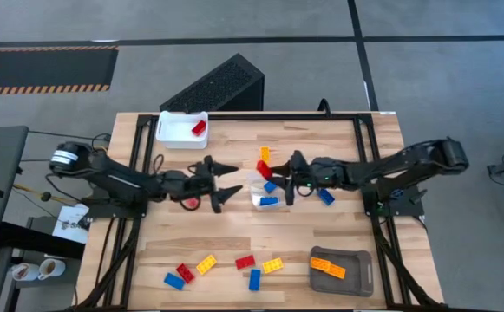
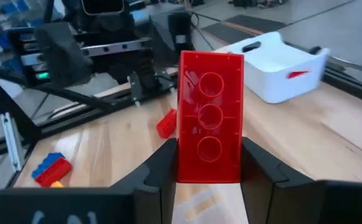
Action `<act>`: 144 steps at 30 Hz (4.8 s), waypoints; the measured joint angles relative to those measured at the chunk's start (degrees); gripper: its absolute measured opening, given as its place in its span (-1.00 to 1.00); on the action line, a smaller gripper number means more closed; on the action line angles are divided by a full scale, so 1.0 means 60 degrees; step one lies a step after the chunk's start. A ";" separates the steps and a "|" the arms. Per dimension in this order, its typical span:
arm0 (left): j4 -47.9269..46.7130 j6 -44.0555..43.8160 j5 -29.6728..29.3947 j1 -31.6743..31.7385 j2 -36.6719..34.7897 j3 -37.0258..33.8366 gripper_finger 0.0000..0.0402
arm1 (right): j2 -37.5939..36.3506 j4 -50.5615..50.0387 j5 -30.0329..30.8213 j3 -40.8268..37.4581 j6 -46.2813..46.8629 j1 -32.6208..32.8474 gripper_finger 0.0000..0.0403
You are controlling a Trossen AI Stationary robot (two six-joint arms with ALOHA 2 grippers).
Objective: Sort & place blocks by color
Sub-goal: Put the red game piece into the white bin, then put the blue game piece into the transparent bin
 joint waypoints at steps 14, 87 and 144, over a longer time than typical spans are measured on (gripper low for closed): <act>0.0541 -0.0421 0.1241 0.0538 0.0911 0.0425 0.54 | 0.1588 -0.0153 -0.0423 0.1702 -0.0790 0.0827 -0.30; -0.9155 -0.0789 -0.1747 0.6924 -0.3044 0.0418 0.38 | 0.1581 -0.2519 -0.0389 0.1713 0.0192 0.0036 0.10; -0.1076 0.1379 -0.0787 0.0839 -0.3337 -0.1342 -0.14 | -0.2526 -1.2666 -0.0918 -0.0294 0.4717 0.0445 0.34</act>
